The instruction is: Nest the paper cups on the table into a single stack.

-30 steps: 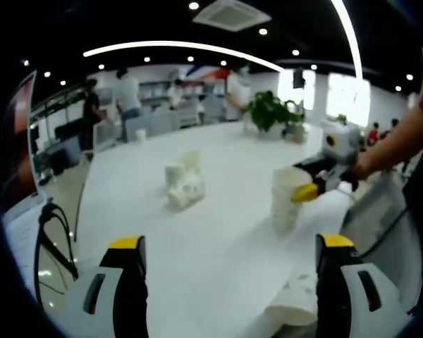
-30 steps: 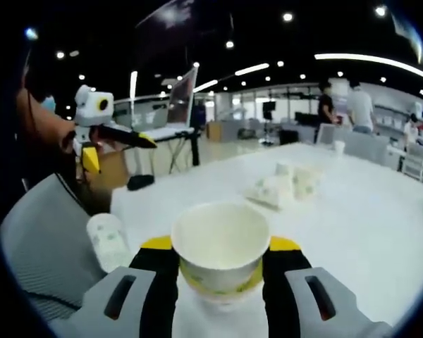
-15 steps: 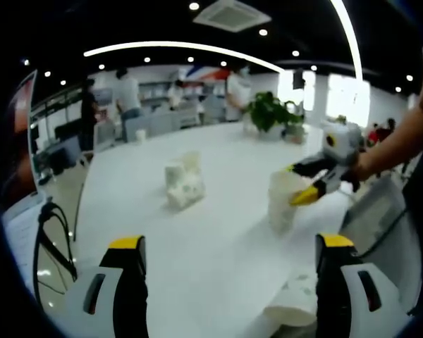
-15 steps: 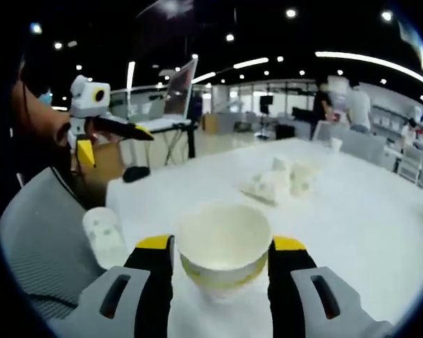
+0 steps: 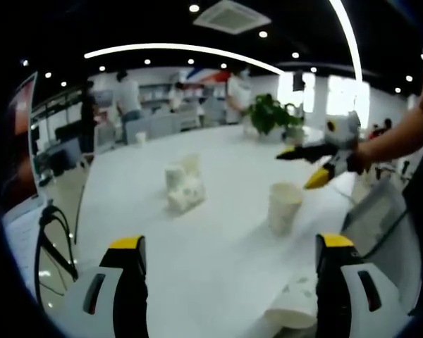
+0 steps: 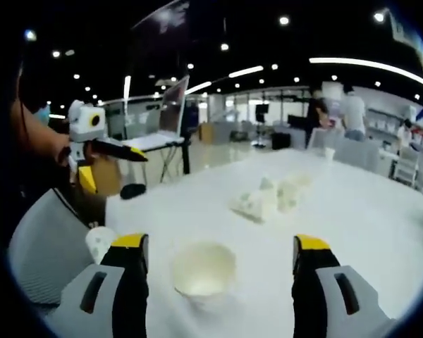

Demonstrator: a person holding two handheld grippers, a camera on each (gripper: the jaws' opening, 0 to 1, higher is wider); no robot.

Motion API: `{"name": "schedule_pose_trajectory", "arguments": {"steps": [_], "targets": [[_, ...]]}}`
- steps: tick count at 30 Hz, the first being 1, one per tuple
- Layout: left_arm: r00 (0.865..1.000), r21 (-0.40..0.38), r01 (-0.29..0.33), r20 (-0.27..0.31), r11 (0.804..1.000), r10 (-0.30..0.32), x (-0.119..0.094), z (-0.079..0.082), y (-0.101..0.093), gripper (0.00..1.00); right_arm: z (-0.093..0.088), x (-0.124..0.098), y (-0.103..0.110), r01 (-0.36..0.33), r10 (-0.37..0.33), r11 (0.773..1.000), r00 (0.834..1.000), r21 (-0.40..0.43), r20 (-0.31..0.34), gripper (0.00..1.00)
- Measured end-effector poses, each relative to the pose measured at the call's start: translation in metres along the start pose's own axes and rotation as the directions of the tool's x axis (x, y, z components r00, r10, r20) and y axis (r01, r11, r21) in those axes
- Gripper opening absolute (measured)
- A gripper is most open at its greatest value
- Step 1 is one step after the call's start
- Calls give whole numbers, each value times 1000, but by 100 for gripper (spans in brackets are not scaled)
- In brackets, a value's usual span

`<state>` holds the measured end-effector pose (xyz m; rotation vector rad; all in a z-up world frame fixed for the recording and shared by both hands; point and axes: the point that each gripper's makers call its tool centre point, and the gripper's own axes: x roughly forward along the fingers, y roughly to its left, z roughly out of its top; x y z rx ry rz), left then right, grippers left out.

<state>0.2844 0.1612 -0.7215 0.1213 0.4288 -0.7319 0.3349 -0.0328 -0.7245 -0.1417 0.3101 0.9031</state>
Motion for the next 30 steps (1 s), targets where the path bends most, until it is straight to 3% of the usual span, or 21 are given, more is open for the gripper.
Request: {"name": "schedule_pose_trajectory", "arguments": {"steps": [4,12,22,30], "targets": [[1000,2,4,6,1000,-4,1,2,-1,99,12,-13,-15,19,-19,1000,1000,-13,12,100],[1000,8,4,14,1000,-4,2,6,0,99,31,-51,-41,84,-84,996,995,-15,45,100],[1000,18,5,15,1000,-5,2,11,3,99,32,-96,-69,162,-162,986,986,-22,35,100],[1000,31,3,10,1000,-3,-4,17,5,99,33,-106,-72,175,-174,984,984,-39,35,100]]}}
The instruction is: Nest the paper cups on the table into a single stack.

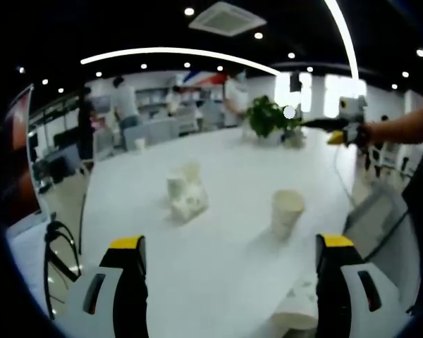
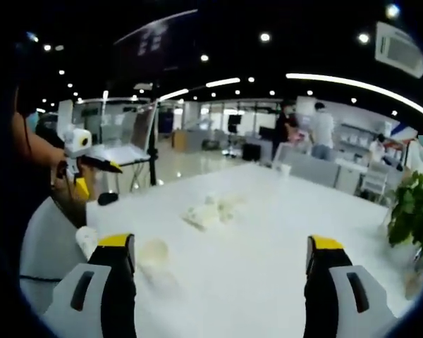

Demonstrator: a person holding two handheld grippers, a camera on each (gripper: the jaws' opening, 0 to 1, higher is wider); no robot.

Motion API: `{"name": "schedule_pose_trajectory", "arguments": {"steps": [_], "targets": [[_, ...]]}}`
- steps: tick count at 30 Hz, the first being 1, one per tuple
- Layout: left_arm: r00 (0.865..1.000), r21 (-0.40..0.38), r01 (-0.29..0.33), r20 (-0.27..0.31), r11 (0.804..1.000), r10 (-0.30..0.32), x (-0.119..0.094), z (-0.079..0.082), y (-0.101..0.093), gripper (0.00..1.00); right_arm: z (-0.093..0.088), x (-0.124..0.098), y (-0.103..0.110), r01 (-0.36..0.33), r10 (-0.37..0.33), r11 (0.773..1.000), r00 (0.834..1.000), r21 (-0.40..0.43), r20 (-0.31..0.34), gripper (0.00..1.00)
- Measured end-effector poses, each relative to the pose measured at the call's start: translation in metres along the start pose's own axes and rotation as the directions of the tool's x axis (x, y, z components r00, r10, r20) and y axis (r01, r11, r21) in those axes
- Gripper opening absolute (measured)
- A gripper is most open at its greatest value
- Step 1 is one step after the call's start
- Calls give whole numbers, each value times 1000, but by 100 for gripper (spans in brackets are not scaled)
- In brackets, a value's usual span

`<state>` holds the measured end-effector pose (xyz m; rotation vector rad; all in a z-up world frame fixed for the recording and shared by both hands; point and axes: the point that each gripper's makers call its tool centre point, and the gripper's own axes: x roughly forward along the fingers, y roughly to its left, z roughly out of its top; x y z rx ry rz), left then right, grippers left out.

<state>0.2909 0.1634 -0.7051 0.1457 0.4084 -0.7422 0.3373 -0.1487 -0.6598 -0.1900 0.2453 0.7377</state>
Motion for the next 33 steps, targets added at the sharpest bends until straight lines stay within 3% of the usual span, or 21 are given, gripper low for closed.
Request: {"name": "schedule_pose_trajectory", "arguments": {"steps": [19,26,30,33], "targets": [[998,-14,25,-49,1000,-25,-9,-16,0,99,-9,-2,8,0,0,1000,1000,12,-13,100],[993,-77,57,-100,995,-65,-12,-31,-7,99,-15,-3,8,3,-3,1000,1000,22,-21,100],[978,-133,112,-163,985,-134,-11,-51,-20,99,-17,-3,8,6,-5,1000,1000,28,-22,100],[953,-202,158,-226,966,-203,-12,-72,-34,95,-17,-3,10,6,-6,1000,1000,30,-22,100]]}}
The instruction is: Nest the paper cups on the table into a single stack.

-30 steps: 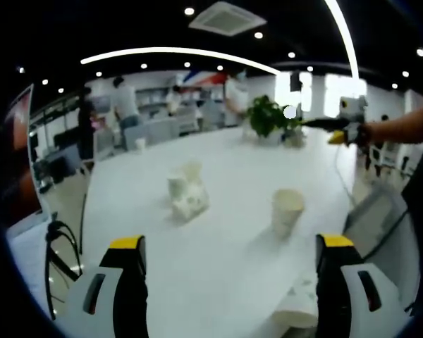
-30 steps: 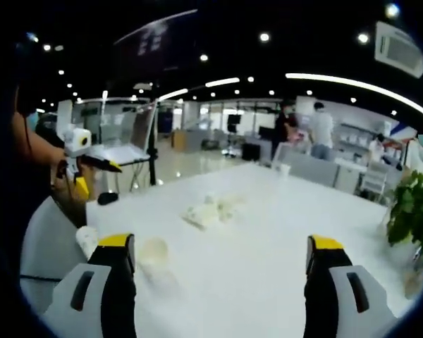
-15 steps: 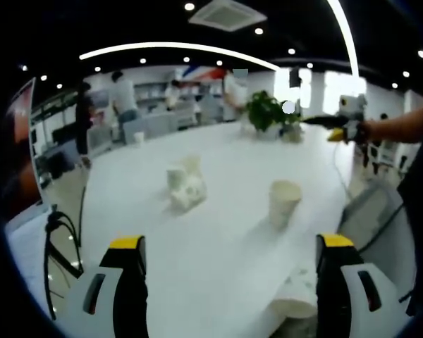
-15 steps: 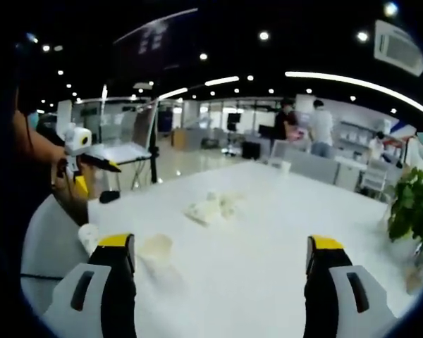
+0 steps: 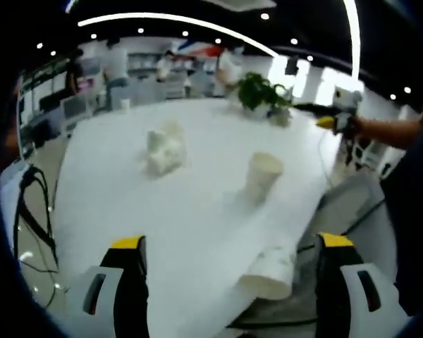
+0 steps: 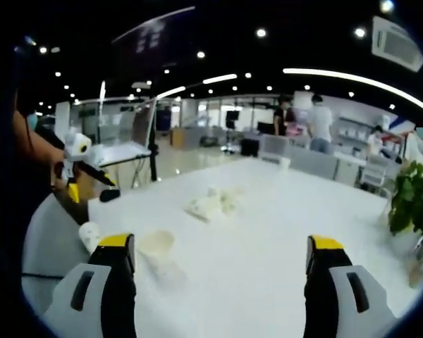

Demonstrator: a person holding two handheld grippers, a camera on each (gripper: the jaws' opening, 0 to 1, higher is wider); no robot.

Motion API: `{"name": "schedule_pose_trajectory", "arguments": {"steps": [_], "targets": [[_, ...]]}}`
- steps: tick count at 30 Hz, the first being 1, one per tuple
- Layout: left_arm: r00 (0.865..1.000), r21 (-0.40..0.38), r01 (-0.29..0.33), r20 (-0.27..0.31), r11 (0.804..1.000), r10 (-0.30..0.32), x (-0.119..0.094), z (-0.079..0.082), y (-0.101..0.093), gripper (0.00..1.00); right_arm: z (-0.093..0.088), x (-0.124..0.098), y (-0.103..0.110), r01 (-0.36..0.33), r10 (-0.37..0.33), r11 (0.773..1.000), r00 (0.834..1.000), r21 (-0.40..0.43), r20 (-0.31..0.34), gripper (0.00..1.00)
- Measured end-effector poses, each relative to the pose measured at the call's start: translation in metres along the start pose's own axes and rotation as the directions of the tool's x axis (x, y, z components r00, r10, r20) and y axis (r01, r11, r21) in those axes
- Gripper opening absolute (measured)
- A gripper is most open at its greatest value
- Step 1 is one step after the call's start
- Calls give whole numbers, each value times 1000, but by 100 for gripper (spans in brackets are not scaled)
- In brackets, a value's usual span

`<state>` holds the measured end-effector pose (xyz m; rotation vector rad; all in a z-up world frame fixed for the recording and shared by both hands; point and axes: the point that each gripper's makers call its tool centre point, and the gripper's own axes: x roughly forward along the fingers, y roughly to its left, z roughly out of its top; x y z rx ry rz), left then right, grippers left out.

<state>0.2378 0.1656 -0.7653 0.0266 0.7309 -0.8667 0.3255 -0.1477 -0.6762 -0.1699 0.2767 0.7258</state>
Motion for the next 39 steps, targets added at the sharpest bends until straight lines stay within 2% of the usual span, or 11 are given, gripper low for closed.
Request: {"name": "schedule_pose_trajectory", "arguments": {"steps": [2,4,5,8,10,12,19,23,29,33,39], "targets": [[1000,6,-6,-13,1000,6,3,-6,1,94,-1,0,0,0,0,1000,1000,2,-1,100],[998,-63,36,-54,997,-39,5,-16,-8,90,-2,0,1,-1,1,1000,1000,1,-1,100],[992,-106,76,-87,991,-86,5,-23,-16,87,-2,0,2,-3,3,1000,1000,0,-2,100],[987,-107,93,-121,990,-106,8,-30,-23,85,-2,0,3,-6,6,1000,1000,-2,-5,100],[974,-196,138,-153,971,-170,8,-35,-35,77,-3,0,4,-6,6,1000,1000,-1,-6,100],[964,-217,159,-179,963,-199,9,-40,-40,69,-3,1,4,-7,7,1000,1000,2,-6,100],[957,-251,157,-202,955,-210,16,-44,-44,58,-3,1,9,-17,17,1000,1000,0,-8,100],[954,-267,146,-217,952,-207,20,-49,-46,56,-1,1,24,-67,67,998,998,-11,-7,100],[950,-285,147,-224,947,-215,22,-51,-48,47,-7,5,54,-143,142,989,989,-33,-31,100],[953,-282,136,-224,950,-203,25,-49,-47,38,-14,8,66,-172,170,985,984,-28,-49,100],[953,-267,137,-226,954,-201,30,-49,-49,25,-20,7,74,-185,183,983,981,-22,-57,100]]}}
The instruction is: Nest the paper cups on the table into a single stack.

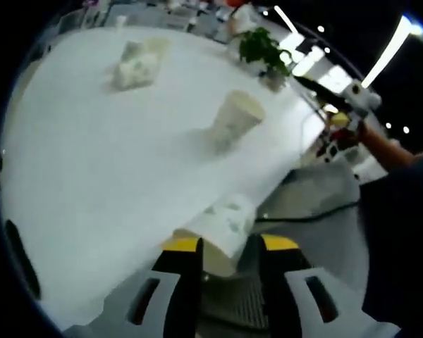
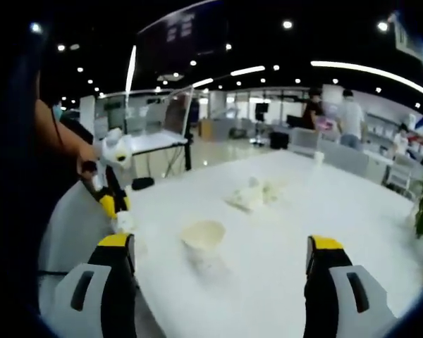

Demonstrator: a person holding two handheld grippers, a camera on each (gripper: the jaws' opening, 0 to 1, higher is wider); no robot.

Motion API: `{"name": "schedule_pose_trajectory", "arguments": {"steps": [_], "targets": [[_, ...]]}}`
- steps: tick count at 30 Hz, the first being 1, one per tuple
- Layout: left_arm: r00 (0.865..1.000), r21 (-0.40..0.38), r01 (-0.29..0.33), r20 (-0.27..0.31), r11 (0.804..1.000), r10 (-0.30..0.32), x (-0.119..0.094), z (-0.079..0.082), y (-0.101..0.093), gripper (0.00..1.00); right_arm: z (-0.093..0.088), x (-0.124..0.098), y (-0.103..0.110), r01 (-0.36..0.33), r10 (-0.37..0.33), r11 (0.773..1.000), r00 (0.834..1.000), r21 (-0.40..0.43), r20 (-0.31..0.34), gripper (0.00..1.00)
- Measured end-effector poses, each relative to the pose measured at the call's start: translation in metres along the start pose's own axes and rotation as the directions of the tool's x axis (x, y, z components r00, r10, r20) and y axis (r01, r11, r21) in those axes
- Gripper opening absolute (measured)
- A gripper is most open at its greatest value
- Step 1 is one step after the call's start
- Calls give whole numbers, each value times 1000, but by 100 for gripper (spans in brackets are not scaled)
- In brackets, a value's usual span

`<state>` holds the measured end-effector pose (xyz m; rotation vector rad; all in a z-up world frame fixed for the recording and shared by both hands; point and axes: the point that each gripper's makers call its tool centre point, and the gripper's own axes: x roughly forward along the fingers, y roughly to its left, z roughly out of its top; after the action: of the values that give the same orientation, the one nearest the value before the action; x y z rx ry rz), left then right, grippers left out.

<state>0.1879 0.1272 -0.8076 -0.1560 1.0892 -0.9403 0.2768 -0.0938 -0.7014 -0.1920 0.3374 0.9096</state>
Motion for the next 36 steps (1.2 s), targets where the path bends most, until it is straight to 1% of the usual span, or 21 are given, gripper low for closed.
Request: {"name": "schedule_pose_trajectory", "arguments": {"steps": [3,6,9,13,15,23,25,30,36], "targets": [[1000,-2,1,-1,1000,-1,3,0,1,23,-1,-1,1,2,-2,1000,1000,3,-3,100],[1000,3,9,6,1000,-9,5,4,-1,16,-2,-2,-1,7,-7,1000,1000,10,-2,100],[1000,11,8,15,1000,-8,6,8,0,12,-2,-3,-2,8,-8,1000,1000,8,-10,100],[1000,19,8,22,1000,-9,8,10,0,6,-1,-3,-1,8,-8,1000,1000,5,-4,100],[1000,9,16,22,1000,-16,10,10,-2,6,-1,-4,0,9,-8,1000,1000,11,-6,99],[999,11,32,25,999,-32,13,13,-4,5,-3,-3,0,7,-6,1000,1000,11,-14,99],[999,12,38,25,999,-38,14,14,-6,6,-3,-3,1,6,-6,1000,1000,11,-14,99],[999,26,48,24,999,-49,17,16,-9,3,-4,-2,2,2,-2,1000,1000,10,-21,99],[998,23,60,32,998,-61,17,17,-10,2,-7,-2,1,6,-5,1000,1000,14,-22,99]]}}
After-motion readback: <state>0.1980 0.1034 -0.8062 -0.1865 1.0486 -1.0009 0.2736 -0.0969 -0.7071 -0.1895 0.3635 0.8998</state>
